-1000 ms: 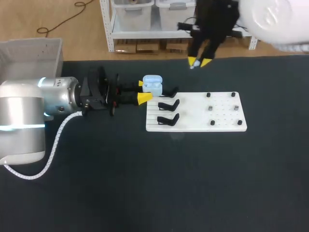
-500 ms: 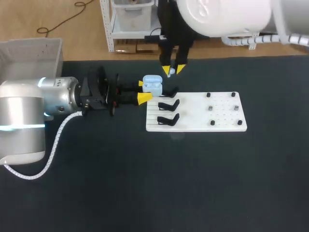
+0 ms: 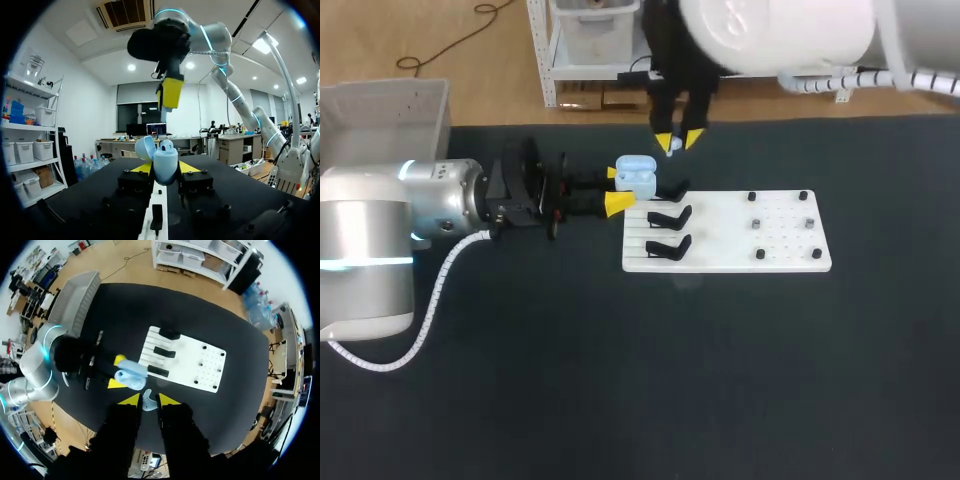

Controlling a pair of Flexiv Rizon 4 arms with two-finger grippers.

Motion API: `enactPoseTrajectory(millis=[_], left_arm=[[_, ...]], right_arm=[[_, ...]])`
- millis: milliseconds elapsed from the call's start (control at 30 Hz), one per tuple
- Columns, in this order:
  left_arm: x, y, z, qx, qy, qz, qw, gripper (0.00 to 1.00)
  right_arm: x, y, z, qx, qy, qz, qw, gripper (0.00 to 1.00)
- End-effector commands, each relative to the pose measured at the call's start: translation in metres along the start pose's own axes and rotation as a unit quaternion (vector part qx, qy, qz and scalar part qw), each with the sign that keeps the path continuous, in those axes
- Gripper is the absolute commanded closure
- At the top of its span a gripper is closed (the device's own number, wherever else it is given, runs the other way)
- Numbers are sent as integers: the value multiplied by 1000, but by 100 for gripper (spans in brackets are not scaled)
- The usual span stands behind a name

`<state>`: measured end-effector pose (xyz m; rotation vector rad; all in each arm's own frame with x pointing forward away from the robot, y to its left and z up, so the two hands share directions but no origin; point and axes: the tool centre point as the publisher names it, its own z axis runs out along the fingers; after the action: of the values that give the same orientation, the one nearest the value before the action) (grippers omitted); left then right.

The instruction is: Pick up each earbud case from the left stands, insert the matching earbuds, close the lid, and place the case in the box.

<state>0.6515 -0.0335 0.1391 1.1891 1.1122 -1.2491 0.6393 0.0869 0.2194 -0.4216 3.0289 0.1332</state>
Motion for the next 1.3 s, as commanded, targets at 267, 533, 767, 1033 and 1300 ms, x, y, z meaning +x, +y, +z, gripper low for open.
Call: enactPoseTrajectory(millis=[267, 533, 767, 1033, 1300], left_arm=[[1, 1, 0, 1, 0, 0, 1000, 100], [1, 1, 0, 1, 0, 0, 1000, 100], [1, 1, 0, 1, 0, 0, 1000, 100], [1, 1, 0, 1, 0, 0, 1000, 100], [1, 1, 0, 1, 0, 0, 1000, 100]], right_arm=[[-5, 25, 4, 11, 26, -20, 999, 100], [-2, 39, 9, -2, 19, -51, 999, 100], [-2, 44, 13, -8, 7, -83, 996, 100], [0, 45, 19, -11, 9, -105, 994, 100], [1, 43, 25, -12, 11, -115, 993, 100]])
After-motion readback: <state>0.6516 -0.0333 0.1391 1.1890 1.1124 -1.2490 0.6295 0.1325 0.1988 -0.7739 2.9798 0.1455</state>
